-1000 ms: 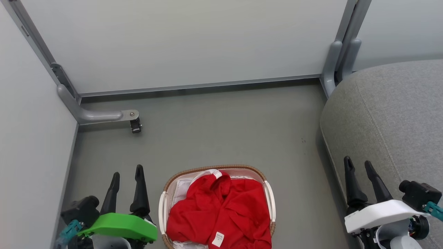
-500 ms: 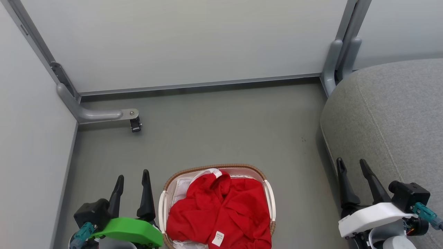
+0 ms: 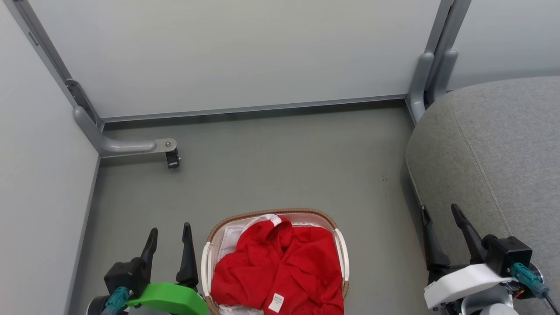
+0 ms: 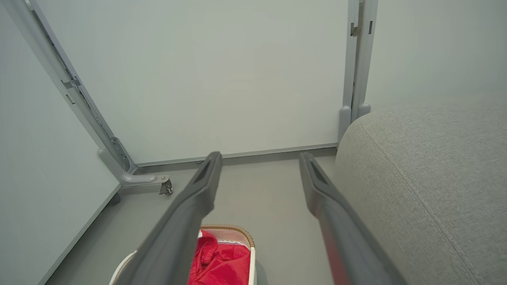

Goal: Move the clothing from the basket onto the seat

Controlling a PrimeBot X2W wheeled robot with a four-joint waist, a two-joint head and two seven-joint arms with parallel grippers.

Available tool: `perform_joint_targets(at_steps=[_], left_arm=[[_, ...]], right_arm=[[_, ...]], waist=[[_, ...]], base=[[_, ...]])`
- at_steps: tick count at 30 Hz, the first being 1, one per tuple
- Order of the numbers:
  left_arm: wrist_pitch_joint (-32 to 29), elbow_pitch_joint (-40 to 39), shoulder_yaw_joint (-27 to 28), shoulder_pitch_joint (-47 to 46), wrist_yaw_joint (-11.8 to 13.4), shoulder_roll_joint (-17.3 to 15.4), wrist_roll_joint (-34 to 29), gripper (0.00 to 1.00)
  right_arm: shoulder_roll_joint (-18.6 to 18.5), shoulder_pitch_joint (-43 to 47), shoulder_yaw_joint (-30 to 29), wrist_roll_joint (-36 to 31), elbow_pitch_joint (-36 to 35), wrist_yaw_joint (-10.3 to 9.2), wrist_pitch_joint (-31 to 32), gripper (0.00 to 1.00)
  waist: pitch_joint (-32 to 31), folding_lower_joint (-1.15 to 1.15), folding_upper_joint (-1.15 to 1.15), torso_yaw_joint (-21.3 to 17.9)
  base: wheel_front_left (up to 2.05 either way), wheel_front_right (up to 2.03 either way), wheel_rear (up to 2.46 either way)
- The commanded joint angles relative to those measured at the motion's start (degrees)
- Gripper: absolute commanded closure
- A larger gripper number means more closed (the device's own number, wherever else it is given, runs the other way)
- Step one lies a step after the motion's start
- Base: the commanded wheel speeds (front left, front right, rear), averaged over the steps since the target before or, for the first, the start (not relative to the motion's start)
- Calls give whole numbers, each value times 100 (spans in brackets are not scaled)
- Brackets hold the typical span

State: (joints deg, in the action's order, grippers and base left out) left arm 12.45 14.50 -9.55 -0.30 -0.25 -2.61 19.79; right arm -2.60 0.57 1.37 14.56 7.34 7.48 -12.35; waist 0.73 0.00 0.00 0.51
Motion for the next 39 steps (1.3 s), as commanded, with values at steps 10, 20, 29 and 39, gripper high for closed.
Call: perform_joint_targets(at_steps=[10, 20, 29, 39], left_arm=[[152, 120, 15, 69, 38, -39, -450, 0], [244, 189, -53, 76, 85, -42, -704, 0], [272, 295, -70, 48, 72, -44, -744, 0], [272, 330, -45, 48, 88, -43, -720, 0]], right_arm=[[-39, 92, 23, -545, -3, 2, -165, 0], [-42, 102, 8, -863, 78, 2, -262, 0], [-43, 71, -2, -875, 160, 1, -293, 0], [-44, 60, -3, -854, 192, 1, -293, 0]], waist=[[-6, 0, 0, 18], [3, 0, 0, 22], [1, 0, 0, 35], [-1, 0, 0, 40]], base=[[0, 0, 0], [0, 0, 0], [0, 0, 0], [0, 0, 0]])
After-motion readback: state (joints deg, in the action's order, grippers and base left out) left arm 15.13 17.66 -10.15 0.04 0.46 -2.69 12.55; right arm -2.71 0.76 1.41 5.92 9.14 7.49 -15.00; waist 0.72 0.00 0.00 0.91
